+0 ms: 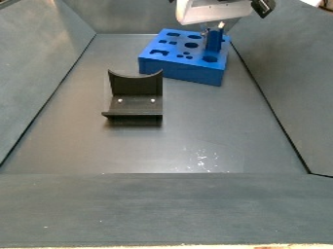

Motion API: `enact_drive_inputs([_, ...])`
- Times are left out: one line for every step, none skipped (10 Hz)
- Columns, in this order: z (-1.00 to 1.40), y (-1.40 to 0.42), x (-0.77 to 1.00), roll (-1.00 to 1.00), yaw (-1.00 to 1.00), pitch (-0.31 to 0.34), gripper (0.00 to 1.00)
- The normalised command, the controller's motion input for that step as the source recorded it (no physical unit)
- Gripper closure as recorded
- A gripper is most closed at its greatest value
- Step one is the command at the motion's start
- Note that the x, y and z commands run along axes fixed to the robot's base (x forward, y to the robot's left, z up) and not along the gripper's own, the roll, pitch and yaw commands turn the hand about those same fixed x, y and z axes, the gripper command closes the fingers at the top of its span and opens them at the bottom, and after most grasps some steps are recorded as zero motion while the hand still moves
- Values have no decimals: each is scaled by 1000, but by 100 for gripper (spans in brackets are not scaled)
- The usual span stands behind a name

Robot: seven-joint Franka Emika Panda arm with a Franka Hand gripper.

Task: Pick up the star object. Move up. Move to above the board. Insert the star object.
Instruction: Insert the star object.

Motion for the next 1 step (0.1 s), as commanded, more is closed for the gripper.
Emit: enact_drive_inputs([0, -31, 3, 3, 0, 0, 100])
